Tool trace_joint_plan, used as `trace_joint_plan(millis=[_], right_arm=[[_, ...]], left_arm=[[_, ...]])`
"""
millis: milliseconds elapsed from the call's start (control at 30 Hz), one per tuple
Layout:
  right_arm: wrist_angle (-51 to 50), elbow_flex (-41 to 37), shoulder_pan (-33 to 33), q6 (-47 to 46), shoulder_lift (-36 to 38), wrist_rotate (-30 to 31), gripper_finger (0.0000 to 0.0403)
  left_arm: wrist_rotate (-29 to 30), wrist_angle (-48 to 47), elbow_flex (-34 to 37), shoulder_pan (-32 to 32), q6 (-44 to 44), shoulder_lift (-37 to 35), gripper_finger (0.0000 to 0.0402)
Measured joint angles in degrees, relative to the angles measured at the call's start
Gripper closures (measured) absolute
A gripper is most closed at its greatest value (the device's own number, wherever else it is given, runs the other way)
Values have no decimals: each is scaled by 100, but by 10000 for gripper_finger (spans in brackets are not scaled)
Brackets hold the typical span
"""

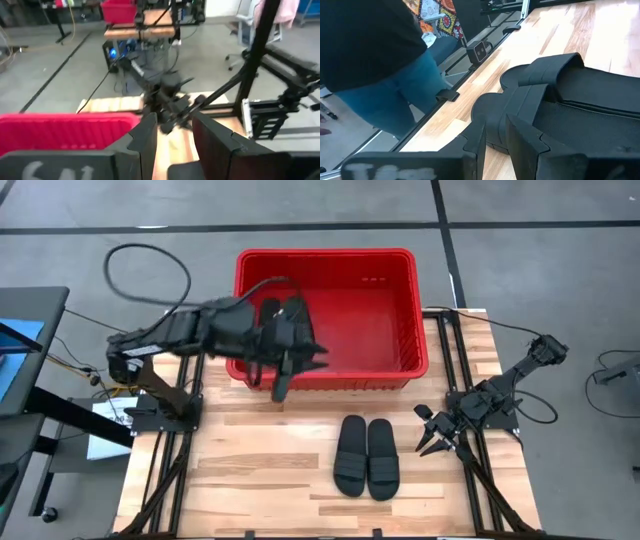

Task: Pick and place slides into bin
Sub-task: Put the left black slide into the red bin

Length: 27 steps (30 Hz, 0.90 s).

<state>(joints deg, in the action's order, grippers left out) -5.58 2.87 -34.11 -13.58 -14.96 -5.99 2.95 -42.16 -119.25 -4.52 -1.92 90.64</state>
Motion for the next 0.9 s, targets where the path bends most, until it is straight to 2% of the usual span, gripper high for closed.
trace_joint_plan(millis=[200, 367, 467, 600, 900], right_arm=[[0, 0, 1, 0, 0, 1, 337], [0, 0, 2, 2, -2, 1, 337], [0, -1, 2, 1, -1, 1, 337], [0, 0, 2, 2, -2, 1, 337], [0, 0, 2, 1, -2, 1, 337]], left_arm=[[1448, 82, 51, -1067, -8, -56, 290], [1960, 554, 646, -1572, -16, -64, 307], [2253, 1138, 1281, -1698, 114, -228, 316], [2317, 1952, 2340, -1811, 201, -697, 324], [2338, 3961, 5156, -2154, 689, -2068, 325]])
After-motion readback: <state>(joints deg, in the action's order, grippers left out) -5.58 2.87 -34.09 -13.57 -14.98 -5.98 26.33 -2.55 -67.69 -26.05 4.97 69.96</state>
